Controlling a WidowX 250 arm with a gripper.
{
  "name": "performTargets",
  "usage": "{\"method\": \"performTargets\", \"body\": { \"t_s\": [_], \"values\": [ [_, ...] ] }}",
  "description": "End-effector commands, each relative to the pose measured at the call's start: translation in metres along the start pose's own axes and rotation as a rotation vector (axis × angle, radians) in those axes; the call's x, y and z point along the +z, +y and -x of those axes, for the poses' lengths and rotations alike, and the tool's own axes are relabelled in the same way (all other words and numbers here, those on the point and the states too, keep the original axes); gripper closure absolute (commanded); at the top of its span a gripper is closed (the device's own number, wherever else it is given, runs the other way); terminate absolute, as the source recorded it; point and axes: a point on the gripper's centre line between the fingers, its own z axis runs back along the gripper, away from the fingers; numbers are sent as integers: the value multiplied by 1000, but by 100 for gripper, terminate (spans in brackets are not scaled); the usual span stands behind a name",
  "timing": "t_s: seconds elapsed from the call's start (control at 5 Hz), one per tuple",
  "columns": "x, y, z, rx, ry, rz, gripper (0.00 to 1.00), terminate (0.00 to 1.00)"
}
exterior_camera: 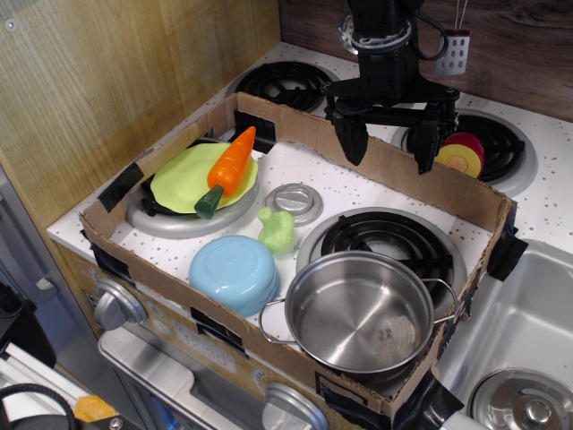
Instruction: Take carrot off plate
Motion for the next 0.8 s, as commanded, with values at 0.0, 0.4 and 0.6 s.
{"method": "performTargets", "body": {
  "t_s": [0.0,0.4,0.6],
  "values": [
    [0,0,0,0,0,0,0,0],
    [18,9,-8,42,-28,-53,0,0],
    [29,34,-7,83,-61,-86,0,0]
  ]
}}
